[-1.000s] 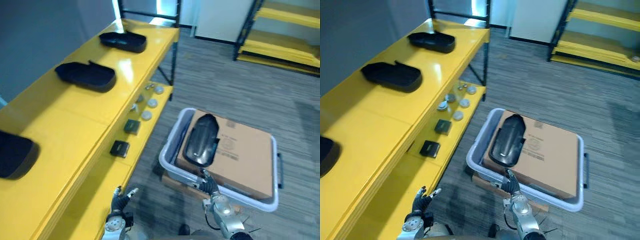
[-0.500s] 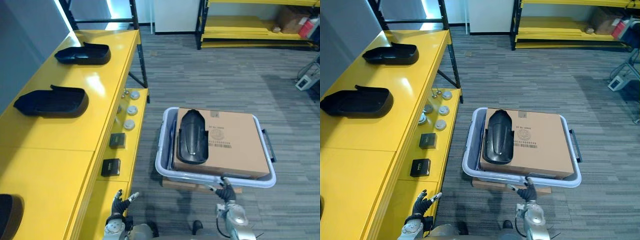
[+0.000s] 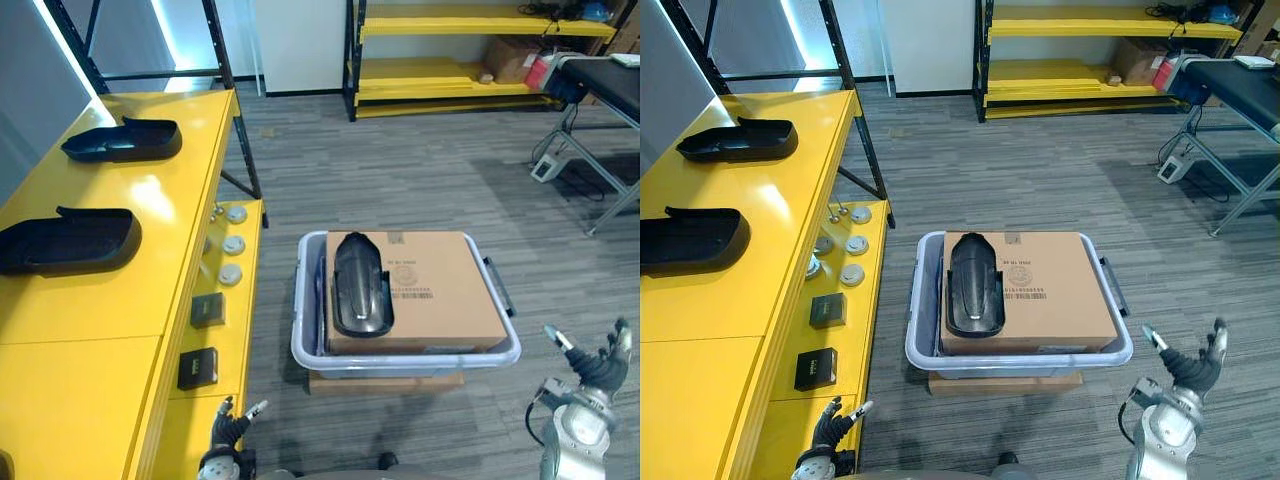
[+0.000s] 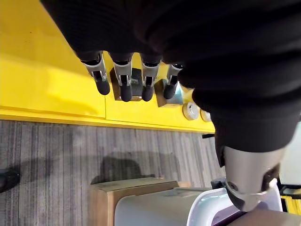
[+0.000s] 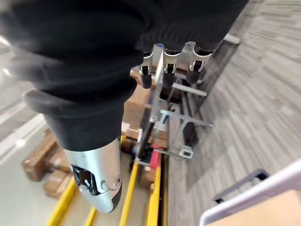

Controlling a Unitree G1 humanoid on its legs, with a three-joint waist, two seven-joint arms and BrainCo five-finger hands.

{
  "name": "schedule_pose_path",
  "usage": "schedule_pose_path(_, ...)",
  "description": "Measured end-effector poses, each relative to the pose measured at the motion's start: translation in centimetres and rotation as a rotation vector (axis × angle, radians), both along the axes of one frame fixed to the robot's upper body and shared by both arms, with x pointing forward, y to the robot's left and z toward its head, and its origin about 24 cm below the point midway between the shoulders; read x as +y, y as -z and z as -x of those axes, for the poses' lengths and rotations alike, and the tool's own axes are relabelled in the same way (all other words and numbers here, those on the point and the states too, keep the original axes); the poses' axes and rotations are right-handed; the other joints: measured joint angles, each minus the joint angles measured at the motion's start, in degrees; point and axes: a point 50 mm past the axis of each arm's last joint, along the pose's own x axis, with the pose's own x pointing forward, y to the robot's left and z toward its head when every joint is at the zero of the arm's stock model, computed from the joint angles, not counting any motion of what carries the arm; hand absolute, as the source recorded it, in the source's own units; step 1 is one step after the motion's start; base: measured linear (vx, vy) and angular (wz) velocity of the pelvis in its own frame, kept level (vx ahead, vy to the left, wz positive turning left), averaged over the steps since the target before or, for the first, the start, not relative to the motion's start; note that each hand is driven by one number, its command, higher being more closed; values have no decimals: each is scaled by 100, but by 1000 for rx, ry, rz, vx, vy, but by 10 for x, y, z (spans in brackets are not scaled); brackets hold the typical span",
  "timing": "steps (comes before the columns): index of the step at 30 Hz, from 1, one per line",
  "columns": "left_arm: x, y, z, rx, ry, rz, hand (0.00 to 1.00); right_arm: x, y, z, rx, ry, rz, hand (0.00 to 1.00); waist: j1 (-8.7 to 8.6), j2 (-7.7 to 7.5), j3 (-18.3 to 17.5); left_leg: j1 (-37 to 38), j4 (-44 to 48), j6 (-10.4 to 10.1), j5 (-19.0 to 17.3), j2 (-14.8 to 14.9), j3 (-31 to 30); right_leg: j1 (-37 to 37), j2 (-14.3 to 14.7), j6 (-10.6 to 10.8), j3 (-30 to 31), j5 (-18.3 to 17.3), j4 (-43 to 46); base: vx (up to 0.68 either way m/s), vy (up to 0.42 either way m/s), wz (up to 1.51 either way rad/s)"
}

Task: Walk over and take plastic housings, then place them on the shelf

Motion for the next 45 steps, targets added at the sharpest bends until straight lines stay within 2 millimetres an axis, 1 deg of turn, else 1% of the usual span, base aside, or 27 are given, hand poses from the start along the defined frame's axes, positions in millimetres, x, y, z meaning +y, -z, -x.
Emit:
schedule_pose_path(2, -1, 1, 4, 12, 5, 5, 0, 8, -20, -15, -46, -44, 88, 0, 6, -2, -6, 27, -177, 20, 120, -82, -110, -9, -52, 13, -90, 8, -16, -79, 0, 18)
schedule_pose_path(3, 0, 2, 4, 14, 5, 3, 0, 10, -24, -19, -49, -60, 115, 0, 6, -12, -10, 27, -218, 33, 147, -99, -137, -11, -62, 16, -118, 10, -20, -66, -7, 22)
schedule_pose_path(5, 0, 3, 8, 27, 5, 1, 0, 22, -36, -36, -41, -145, 221, 0, 63, -34, -22, 14, -367, 52, 250, -164, -252, -17, -100, 37, -225, 24, -56, -45, -10, 24)
schedule_pose_path(6, 0, 4, 8, 30, 6, 2, 0, 26, -38, -40, -37, -162, 243, 0, 76, -40, -24, 4, -406, 57, 278, -178, -281, -22, -113, 42, -268, 28, -67, -25, -10, 27)
schedule_pose_path(8, 0, 4, 9, 34, 5, 3, 0, 36, -44, -54, -23, -212, 321, 0, 196, -55, -23, -140, -427, 88, 330, -223, -382, -122, -142, 57, -348, 42, -75, -3, -3, 24)
schedule_pose_path(9, 0, 4, 9, 32, 7, 1, 0, 39, -44, -57, -19, -221, 330, 0, 204, -59, -21, -181, -429, 101, 347, -245, -430, -136, -151, 57, -397, 42, -77, 29, -2, 31)
schedule_pose_path(10, 1, 4, 8, 30, 7, -1, 0, 45, -41, -68, -11, -244, 320, 0, 218, -70, -14, -245, -435, 113, 371, -255, -498, -161, -164, 58, -476, 44, -76, 35, -4, 32)
schedule_pose_path(11, 1, 3, 6, 24, 10, -2, 0, 49, -35, -78, 9, -257, 297, 0, 287, -78, -2, -321, -422, 129, 384, -267, -545, -200, -170, 57, -525, 48, -77, 39, -9, 30)
schedule_pose_path(13, 0, 2, 3, 16, 15, -1, 0, 53, -26, -86, 48, -267, 268, 0, 327, -86, 25, -411, -390, 143, 394, -269, -613, -203, -174, 41, -619, 63, -83, 55, -15, 31)
schedule_pose_path(14, -2, 1, -2, 5, 22, 0, 0, 57, -18, -96, 92, -268, 241, 0, 357, -40, 125, -504, -351, 154, 404, -261, -747, -207, -150, 9, -763, 143, -92, 45, -15, 40)
schedule_pose_path(16, -2, 0, -6, -13, 23, -2, 0, 63, -14, -106, 122, -281, 233, 0, 378, -22, 275, -594, -316, 157, 406, -250, -826, -241, -146, -16, -819, 171, -90, 7, -4, 30)
schedule_pose_path(17, -2, -1, -9, -19, 24, -3, 0, 64, -14, -108, 130, -282, 235, 0, 398, -18, 333, -623, -305, 159, 407, -249, -837, -260, -150, -25, -838, 178, -89, -21, -6, 13)
schedule_pose_path(18, -3, -3, -14, -35, 26, -4, 0, 67, -13, -113, 139, -269, 227, 0, 488, 14, 456, -729, -286, 179, 421, -242, -852, -344, -143, -33, -923, 244, -91, -25, -6, 11)
schedule_pose_path(20, -4, -4, -18, -47, 25, -8, 0, 69, -13, -117, 147, -256, 215, 0, 491, 40, 585, -838, -257, 197, 433, -237, -903, -409, -155, -44, -963, 277, -89, -27, 6, 16)
schedule_pose_path(21, -3, -6, -22, -64, 22, -16, 0, 71, -11, -123, 165, -253, 206, 0, 494, 45, 750, -917, -169, 198, 434, -247, -922, -427, -179, -30, -1030, 317, -88, -35, 30, 14)
schedule_pose_path(23, -4, -9, -26, -83, 24, -21, 0, 74, -9, -130, 189, -254, 195, 0, 515, 52, 872, -1016, -114, 199, 434, -257, -929, -498, -195, -18, -1069, 352, -72, -41, 33, 12)
schedule_pose_path(24, -5, -12, -33, -103, 28, -25, 0, 77, -9, -138, 199, -245, 185, 0, 534, 72, 1015, -1175, 19, 199, 433, -267, -958, -577, -224, -57, -1085, 385, -62, -54, 32, 11)
schedule_pose_path(25, -5, -13, -35, -112, 26, -29, 0, 78, -11, -141, 200, -245, 181, 0, 555, 80, 1071, -1242, 63, 199, 433, -266, -963, -625, -224, -86, -1085, 409, -60, -92, 44, 9)
schedule_pose_path(26, -6, -17, -40, -133, 27, -34, 0, 80, -16, -148, 197, -239, 178, 0, 628, 92, 1181, -1361, 140, 199, 433, -263, -968, -708, -226, -81, -1087, 448, -58, -77, 24, 3)
schedule_pose_path(31, -13, -23, -53, -177, 35, -36, 0, 83, -24, -172, 241, -192, 138, 0, 673, 165, 1393, -1699, 313, 200, 432, -263, -1081, -951, -234, -81, -1111, 450, 35, -95, 10, 12)
schedule_pose_path(32, -14, -23, -52, -177, 30, -39, 0, 84, -24, -174, 248, -189, 134, 100, 682, 166, 1394, -1737, 319, 200, 432, -263, -1074, -1003, -234, -81, -1103, 449, 49, -77, 8, -1)
schedule_pose_path(34, -15, -23, -54, -182, 29, -34, 0, 84, -22, -175, 275, -186, 131, 100, 672, 185, 1406, -1784, 342, 199, 431, -262, -1069, -1038, -234, -81, -1096, 449, 52, -80, 5, -6)
schedule_pose_path(36, -17, -24, -56, -189, 27, -29, 0, 84, -24, -177, 275, -184, 136, 100, 672, 188, 1415, -1837, 333, 199, 434, -264, -1047, -1118, -233, -81, -1087, 449, 54, -68, 2, -9)
schedule_pose_path(39, -17, -24, -57, -192, 22, -35, 0, 83, -32, -181, 248, -174, 135, 100, 647, 177, 1478, -1885, 280, 206, 501, -268, -1011, -1204, -234, -80, -1082, 450, 55, -55, -4, -6)
schedule_pose_path(41, -18, -27, -63, -208, 25, -34, 0, 80, -36, -182, 242, -167, 141, 100, 648, 172, 1508, -1874, 171, 188, 587, -267, -1011, -1230, -229, -79, -1082, 450, 41, -48, -17, 3)
schedule_pose_path(44, -19, -27, -65, -214, 19, -25, 0, 83, -34, -182, 249, -180, 135, 100, 648, 153, 1520, -1772, -22, 157, 688, -263, -978, -1235, -218, -72, -1072, 455, 37, -35, -29, -6)
schedule_pose_path(45, -19, -27, -65, -213, 13, -18, 0, 87, -29, -181, 260, -192, 125, 100, 646, 152, 1520, -1705, -130, 148, 734, -262, -951, -1235, -213, -65, -1055, 460, 30, -22, -24, -12)
